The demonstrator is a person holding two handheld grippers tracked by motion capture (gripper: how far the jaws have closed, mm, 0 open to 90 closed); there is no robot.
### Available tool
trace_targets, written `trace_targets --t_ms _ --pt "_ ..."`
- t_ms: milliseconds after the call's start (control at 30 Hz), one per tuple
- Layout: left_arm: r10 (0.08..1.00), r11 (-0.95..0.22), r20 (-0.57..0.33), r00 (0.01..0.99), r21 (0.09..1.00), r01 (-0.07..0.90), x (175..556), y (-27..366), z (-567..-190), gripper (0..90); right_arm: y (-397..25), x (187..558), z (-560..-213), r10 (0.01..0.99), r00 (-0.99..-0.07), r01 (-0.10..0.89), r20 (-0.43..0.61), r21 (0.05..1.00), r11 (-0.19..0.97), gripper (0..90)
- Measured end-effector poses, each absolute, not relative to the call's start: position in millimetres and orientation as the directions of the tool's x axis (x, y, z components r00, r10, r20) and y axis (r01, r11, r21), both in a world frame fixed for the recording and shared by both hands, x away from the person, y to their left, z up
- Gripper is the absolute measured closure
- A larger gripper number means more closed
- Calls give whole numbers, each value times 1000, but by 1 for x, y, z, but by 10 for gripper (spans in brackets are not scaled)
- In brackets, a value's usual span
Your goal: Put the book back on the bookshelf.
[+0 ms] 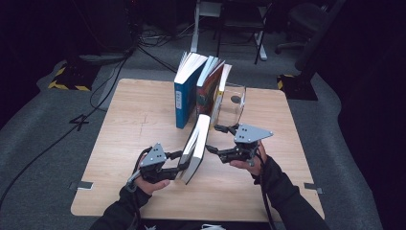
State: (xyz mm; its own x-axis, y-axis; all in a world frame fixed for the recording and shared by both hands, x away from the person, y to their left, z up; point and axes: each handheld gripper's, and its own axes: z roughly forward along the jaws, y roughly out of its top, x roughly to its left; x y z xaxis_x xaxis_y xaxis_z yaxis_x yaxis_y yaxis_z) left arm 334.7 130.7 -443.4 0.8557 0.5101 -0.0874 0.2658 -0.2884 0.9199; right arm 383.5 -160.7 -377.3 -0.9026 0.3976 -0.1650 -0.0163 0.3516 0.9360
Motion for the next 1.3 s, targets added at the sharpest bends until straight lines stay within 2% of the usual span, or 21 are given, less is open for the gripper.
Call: trace_targets --t_ms 467,733,900,1000,1167,1300 --pt "468 -288 -104 878 921 263 357 87 -444 528 -204 390 -374 470 -864 1 -184 931 366 232" --pt "481 -288 -80 873 926 243 356 86 -445 524 -206 388 -379 496 -852 15 -167 940 342 243" --pt "503 -322 -24 864 922 213 348 87 -444 525 -203 385 -382 495 -848 3 -188 933 361 248" --pt "514 -353 3 858 912 208 338 87 -441 435 -205 382 -386 485 -856 2 -178 938 347 251" --pt "510 -412 48 859 890 195 325 82 -442 376 -204 380 -389 485 -855 -1 -181 937 349 252" --pt "541 -439 68 838 873 213 315 70 -448 245 -197 379 -395 456 -870 -4 -187 928 372 256"
